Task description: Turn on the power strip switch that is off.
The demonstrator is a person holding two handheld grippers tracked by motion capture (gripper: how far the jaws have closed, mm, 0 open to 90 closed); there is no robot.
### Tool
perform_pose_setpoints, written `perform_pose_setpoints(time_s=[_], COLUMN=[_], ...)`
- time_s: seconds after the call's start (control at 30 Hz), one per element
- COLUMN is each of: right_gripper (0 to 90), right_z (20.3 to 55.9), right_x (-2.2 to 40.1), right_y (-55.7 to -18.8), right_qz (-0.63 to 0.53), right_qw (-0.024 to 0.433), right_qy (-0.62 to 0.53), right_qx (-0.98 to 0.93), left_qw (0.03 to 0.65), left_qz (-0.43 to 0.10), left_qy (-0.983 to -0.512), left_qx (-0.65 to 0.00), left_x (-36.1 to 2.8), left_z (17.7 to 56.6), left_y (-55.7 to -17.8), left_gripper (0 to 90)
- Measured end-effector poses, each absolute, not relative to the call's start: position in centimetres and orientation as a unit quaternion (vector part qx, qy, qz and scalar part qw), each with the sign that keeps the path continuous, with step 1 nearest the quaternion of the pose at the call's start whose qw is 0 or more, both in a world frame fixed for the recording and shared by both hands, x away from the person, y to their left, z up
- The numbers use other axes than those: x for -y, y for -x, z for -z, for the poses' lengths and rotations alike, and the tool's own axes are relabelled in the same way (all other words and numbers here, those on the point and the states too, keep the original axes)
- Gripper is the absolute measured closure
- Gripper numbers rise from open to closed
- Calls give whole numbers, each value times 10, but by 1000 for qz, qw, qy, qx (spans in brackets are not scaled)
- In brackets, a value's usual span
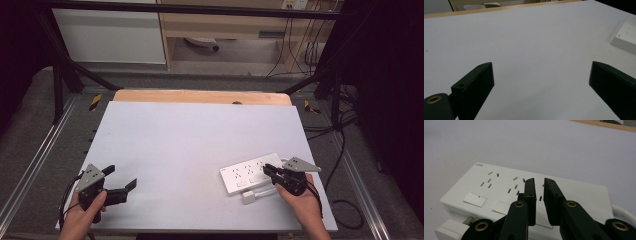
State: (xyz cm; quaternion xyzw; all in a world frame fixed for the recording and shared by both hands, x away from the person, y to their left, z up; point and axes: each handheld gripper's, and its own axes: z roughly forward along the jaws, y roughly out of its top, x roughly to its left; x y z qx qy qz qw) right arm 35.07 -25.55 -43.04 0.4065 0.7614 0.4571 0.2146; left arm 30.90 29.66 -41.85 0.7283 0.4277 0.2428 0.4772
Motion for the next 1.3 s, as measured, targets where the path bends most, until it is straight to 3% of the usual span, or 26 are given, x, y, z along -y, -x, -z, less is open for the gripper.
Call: perform_pose_setpoints(time_s=[0.57,0.8,0.97,1.17,1.3], right_gripper=[777,675,543,291,169], right_z=[406,402,399,394,391], right_x=[245,249,251,254,258], right_y=[-357,-356,-354,-353,-350], right_qz=[-485,-501,-513,-532,-541], right_qw=[225,230,228,233,248], right_qy=[-396,-401,-399,-403,-403], right_qx=[-747,-732,-725,-708,-695], left_qw=[476,476,477,477,478], left_qz=[-242,-242,-242,-242,-243], left_qy=[-728,-728,-727,-727,-727], left_qx=[-431,-430,-431,-430,-429], left_x=[-298,-298,-298,-298,-298], left_z=[419,419,419,419,419], left_y=[-309,-309,-309,-309,-309], left_gripper=[60,60,60,60,60])
